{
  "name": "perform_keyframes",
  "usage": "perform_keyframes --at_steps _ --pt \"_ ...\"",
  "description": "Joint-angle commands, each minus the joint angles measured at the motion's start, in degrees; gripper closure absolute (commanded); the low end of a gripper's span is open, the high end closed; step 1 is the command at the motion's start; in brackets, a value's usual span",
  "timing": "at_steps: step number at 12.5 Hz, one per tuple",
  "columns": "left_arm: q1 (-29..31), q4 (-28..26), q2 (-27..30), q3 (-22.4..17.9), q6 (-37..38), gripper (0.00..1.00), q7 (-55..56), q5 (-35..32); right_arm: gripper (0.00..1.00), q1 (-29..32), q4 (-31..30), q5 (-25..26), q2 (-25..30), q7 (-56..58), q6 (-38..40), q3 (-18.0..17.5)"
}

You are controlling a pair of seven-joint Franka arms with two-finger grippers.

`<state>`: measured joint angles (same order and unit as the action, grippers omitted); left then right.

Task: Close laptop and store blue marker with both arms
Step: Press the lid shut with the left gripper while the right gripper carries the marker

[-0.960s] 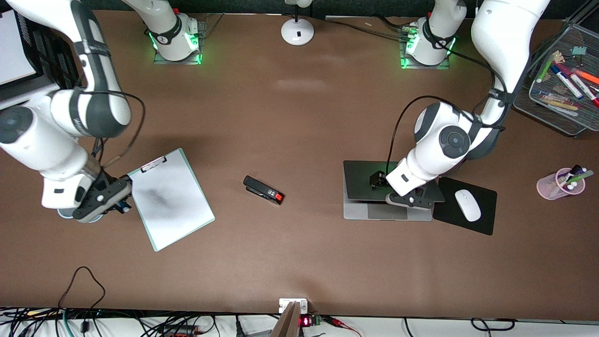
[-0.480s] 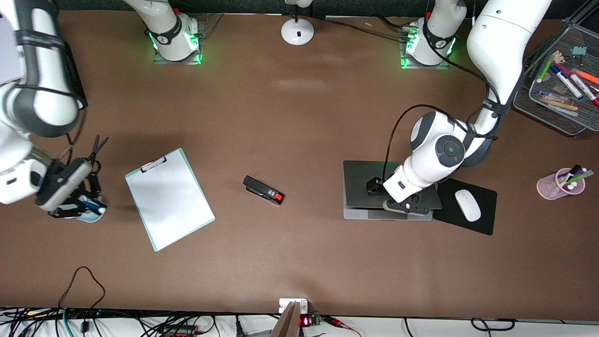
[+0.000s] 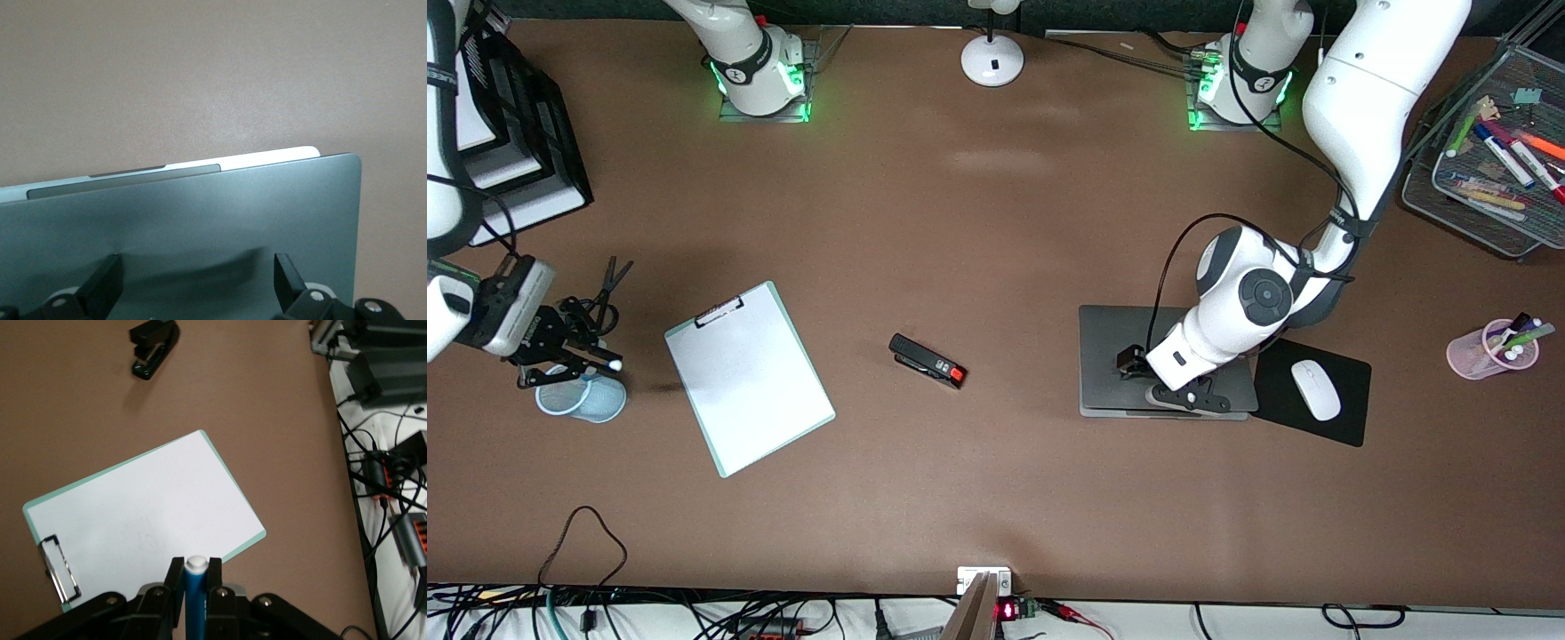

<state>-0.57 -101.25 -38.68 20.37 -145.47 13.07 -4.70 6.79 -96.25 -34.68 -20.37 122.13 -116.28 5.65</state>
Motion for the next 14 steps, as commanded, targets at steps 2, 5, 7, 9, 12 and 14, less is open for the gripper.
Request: perform_keyframes --at_steps 2,5,7,9,12,14 --pt "-0.6 1.6 -2.3 -0.5 -1.7 0.0 0.3 -1.4 0.94 4.4 4.4 -1.0 -1.9 9.3 8.2 -0.5" --pt "-0.7 1.7 -3.3 -0.5 -2.0 0.0 0.3 -1.4 0.94 7.8 8.5 -1.4 -4.7 11.2 14.3 -0.6" --pt "-0.7 1.7 -3.1 -0.4 -2.7 0.0 0.4 -1.6 0.94 9.3 12.2 -1.4 -7.3 12.4 18.2 -0.7" --pt "-0.4 1.6 -0.5 -0.3 -2.0 0.0 0.5 -1.7 0.94 10.9 14.5 -2.1 -9.9 15.1 19.6 -0.7" --pt "0.0 1.5 4.7 -0.2 2.2 0.0 1.9 -1.7 0.94 12.7 15.5 -3.8 -12.6 17.6 21.4 -0.7" --pt "0.4 1.6 8.9 -0.2 7.5 0.0 2.5 -1.7 0.94 13.9 16.4 -3.8 -14.2 19.6 21.5 -0.7"
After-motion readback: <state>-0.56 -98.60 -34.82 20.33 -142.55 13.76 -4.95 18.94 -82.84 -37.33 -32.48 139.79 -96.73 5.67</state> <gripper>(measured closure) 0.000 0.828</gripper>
